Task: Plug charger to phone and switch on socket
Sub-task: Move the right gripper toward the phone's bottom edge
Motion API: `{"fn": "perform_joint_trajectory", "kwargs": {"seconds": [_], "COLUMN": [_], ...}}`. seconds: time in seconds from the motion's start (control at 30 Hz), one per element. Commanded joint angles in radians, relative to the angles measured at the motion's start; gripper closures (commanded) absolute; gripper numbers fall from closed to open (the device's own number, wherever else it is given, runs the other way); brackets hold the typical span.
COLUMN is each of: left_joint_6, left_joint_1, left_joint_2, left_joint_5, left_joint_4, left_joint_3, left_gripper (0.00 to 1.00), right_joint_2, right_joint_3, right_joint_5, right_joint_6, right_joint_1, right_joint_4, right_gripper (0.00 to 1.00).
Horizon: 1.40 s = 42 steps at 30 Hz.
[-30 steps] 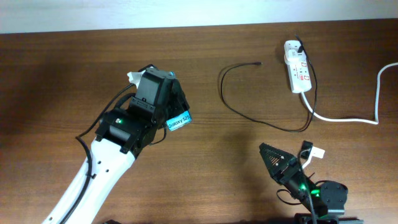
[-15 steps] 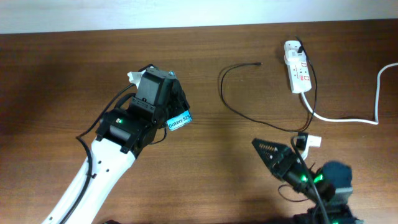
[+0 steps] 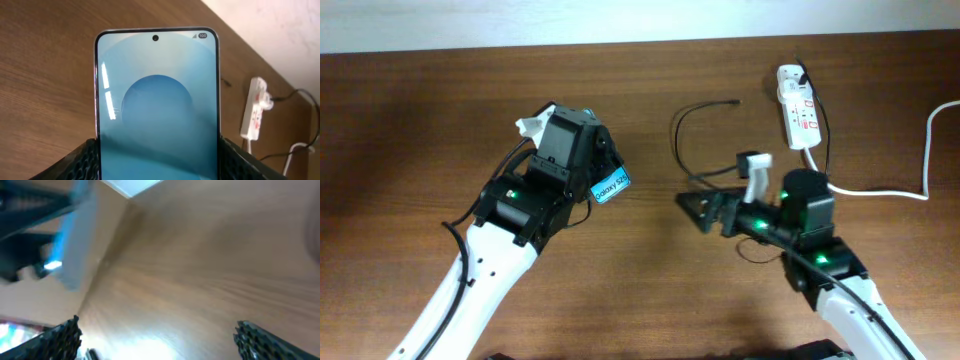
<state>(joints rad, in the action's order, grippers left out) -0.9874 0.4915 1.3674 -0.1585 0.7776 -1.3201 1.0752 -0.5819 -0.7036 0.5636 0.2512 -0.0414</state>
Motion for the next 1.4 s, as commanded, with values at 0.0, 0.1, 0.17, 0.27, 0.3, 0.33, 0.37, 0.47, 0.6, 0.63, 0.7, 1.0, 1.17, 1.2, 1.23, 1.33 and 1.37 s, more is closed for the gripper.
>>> {"fn": "perform_joint_trajectory", "kwargs": {"seconds": [0.0, 0.1, 0.17, 0.27, 0.3, 0.33, 0.37, 0.47, 0.6, 0.63, 0.7, 1.0, 1.17, 1.2, 1.23, 1.33, 1.37], "left_joint_6": [-0.075, -0.098, -0.100, -0.101, -0.101, -0.101, -0.101, -0.119, -0.119, -0.119, -0.119, -0.119, -0.119, -0.119, -0.119, -0.119, -0.119], "left_joint_1": [-0.003, -0.005, -0.015, -0.030, -0.034, -0.039, -0.043, -0.045, -0.045, -0.045, -0.045, -0.045, -0.045, -0.045, -0.045, -0.045, -0.045], "left_joint_2": [0.001, 0.002, 0.002, 0.002, 0.002, 0.002, 0.002, 0.002, 0.002, 0.002, 0.002, 0.002, 0.002, 0.002, 0.002, 0.002, 0.002], "left_joint_5": [-0.034, -0.055, -0.056, -0.055, -0.055, -0.055, -0.051, -0.048, -0.048, -0.046, -0.040, -0.041, -0.041, -0.041, -0.041, -0.041, -0.041], "left_joint_4": [-0.029, -0.038, -0.037, -0.037, -0.037, -0.037, -0.037, -0.037, -0.036, -0.035, -0.033, -0.033, -0.033, -0.033, -0.033, -0.033, -0.033], "left_joint_3": [-0.024, -0.024, -0.024, -0.024, -0.024, -0.024, -0.024, -0.024, -0.024, -0.024, -0.024, -0.024, -0.024, -0.024, -0.024, -0.024, -0.024], "left_gripper": [0.57, 0.58, 0.58, 0.58, 0.58, 0.57, 0.58, 0.58, 0.57, 0.57, 0.57, 0.59, 0.57, 0.57, 0.57, 0.57, 0.57], "right_joint_2": [0.040, 0.091, 0.116, 0.134, 0.138, 0.142, 0.144, 0.177, 0.300, 0.348, 0.409, 0.430, 0.430, 0.430, 0.430, 0.430, 0.430], "right_joint_3": [-0.011, -0.011, -0.011, -0.011, -0.011, -0.011, -0.011, -0.011, -0.011, -0.011, -0.011, -0.011, -0.011, -0.011, -0.011, -0.011, -0.011], "right_joint_5": [0.104, 0.140, 0.141, 0.140, 0.140, 0.140, 0.140, 0.140, 0.196, 0.208, 0.208, 0.275, 0.275, 0.291, 0.312, 0.396, 0.420], "right_joint_6": [-0.061, -0.027, 0.017, 0.029, 0.041, 0.065, 0.080, 0.134, 0.175, 0.187, 0.206, 0.285, 0.336, 0.336, 0.336, 0.335, 0.335], "right_joint_1": [0.144, 0.234, 0.252, 0.253, 0.253, 0.253, 0.253, 0.256, 0.306, 0.319, 0.330, 0.332, 0.334, 0.345, 0.359, 0.405, 0.417], "right_joint_4": [-0.078, -0.207, -0.290, -0.358, -0.381, -0.406, -0.423, -0.519, -0.680, -0.740, -0.837, -0.922, -0.959, -0.962, -0.961, -0.958, -0.958], "right_gripper": [0.03, 0.10, 0.14, 0.17, 0.18, 0.20, 0.21, 0.23, 0.23, 0.23, 0.23, 0.37, 0.39, 0.41, 0.44, 0.46, 0.46]}}
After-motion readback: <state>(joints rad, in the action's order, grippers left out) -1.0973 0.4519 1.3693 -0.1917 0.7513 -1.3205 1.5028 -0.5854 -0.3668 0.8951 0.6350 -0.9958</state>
